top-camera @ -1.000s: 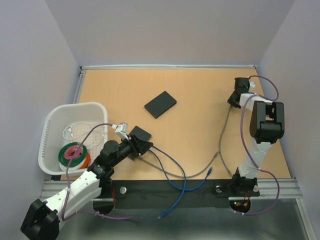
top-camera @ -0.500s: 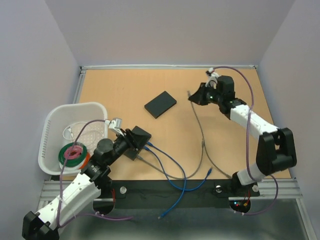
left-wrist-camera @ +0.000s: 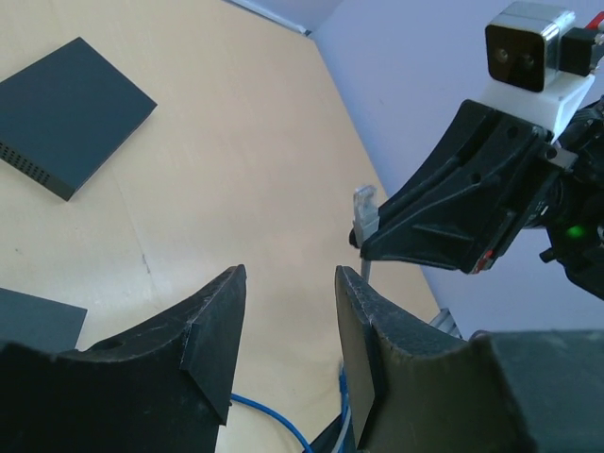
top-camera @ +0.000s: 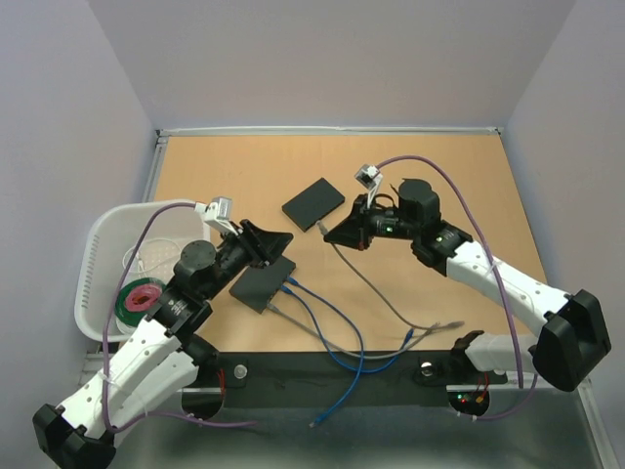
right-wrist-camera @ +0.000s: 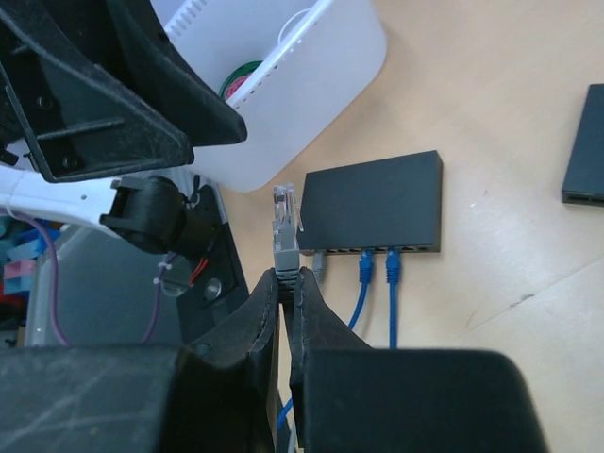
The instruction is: Insert the plug into the switch port
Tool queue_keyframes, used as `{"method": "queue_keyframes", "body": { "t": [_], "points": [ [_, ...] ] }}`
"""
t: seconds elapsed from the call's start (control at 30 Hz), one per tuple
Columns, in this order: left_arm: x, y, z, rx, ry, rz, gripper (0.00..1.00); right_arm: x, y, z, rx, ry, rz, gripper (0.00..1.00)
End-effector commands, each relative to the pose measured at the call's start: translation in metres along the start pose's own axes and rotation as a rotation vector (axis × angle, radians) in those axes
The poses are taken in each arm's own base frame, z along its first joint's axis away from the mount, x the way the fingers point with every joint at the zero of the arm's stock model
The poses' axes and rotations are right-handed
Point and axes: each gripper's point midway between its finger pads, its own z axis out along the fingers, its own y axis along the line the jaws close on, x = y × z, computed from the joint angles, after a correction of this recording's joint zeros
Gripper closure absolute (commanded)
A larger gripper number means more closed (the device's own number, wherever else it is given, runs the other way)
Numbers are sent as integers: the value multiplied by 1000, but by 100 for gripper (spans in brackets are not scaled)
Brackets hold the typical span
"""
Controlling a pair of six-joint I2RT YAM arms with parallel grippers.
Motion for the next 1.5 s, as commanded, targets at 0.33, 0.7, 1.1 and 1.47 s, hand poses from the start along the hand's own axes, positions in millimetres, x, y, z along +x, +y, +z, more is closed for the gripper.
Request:
{"method": "queue_keyframes", "body": {
  "t": [0.33,0.7,1.1,1.47],
  "points": [
    [-14,-25,7,54,-15,-11,47,5,32,31,-37,-17,-45,99],
    [-5,-32,18,45,18,-14,50,1,33,41,-36,-16,-50,100],
    [1,-20,28,-38,7,-32,55,2,41,40,-55,-8,-57,100],
    [6,-18,35,-58,22,-46,73,5,44,39,-62,-4,-57,99]
  ]
}}
